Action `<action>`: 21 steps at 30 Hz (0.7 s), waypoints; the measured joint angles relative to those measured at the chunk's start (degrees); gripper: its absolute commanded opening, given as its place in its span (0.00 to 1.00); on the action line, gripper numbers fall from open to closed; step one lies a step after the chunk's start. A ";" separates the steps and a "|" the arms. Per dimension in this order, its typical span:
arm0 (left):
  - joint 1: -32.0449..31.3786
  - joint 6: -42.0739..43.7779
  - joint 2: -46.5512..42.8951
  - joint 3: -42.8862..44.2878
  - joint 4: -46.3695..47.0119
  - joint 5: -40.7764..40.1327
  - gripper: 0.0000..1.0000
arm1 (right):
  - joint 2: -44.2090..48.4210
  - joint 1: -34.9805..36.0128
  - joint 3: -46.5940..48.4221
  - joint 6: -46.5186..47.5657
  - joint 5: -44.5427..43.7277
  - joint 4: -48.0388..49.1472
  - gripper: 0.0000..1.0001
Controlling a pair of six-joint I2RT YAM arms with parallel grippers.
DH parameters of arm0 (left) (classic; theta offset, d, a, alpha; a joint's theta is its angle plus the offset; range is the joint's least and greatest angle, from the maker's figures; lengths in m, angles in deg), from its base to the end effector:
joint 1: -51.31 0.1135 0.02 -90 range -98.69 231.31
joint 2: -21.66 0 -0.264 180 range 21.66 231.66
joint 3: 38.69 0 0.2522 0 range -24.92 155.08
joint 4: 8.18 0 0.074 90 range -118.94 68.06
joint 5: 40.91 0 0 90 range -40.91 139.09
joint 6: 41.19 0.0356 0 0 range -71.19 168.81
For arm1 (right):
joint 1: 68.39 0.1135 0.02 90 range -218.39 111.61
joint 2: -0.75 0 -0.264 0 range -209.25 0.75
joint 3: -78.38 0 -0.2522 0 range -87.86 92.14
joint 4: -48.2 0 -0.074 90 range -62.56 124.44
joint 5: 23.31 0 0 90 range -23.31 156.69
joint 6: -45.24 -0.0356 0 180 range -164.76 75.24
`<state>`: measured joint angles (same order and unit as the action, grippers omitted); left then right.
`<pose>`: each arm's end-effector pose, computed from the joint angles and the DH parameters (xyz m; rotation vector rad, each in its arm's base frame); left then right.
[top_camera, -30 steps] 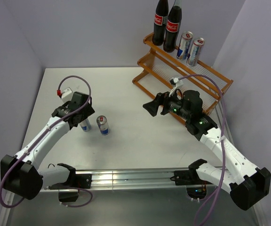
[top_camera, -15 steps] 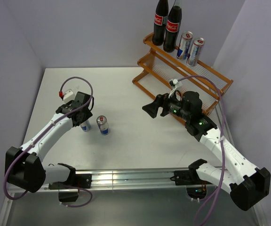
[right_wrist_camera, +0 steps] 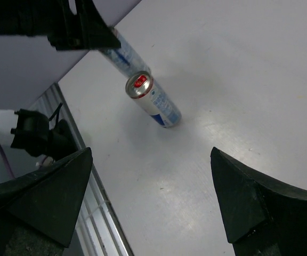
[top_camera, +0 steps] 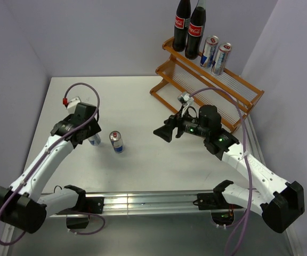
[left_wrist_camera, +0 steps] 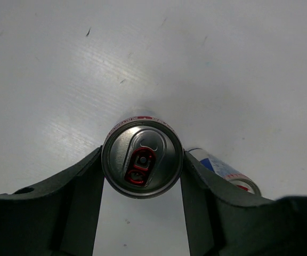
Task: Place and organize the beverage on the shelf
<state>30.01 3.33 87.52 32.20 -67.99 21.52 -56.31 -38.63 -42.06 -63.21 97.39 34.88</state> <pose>0.2148 -0.0661 0.2903 -0.6782 2.2832 0.0716 0.1916 0.1305 0.3264 -0.5888 1.7655 1.0677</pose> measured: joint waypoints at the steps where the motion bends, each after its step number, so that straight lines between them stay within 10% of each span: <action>1: 0.00 1.20 -1.18 0.83 -0.31 0.55 0.00 | -0.55 0.63 0.00 0.37 0.70 0.22 0.98; 13: 0.02 12.48 -11.56 14.08 -3.58 13.53 0.00 | -9.77 19.93 8.94 12.70 2.05 -6.73 0.95; 21: 0.15 17.44 -11.15 17.14 -2.75 37.03 0.00 | -11.19 26.56 13.51 15.37 -10.43 -8.28 0.94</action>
<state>30.16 20.77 76.38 49.33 -70.74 58.54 -67.50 -12.08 -28.55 -47.85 86.96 26.60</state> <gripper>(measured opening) 0.581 0.939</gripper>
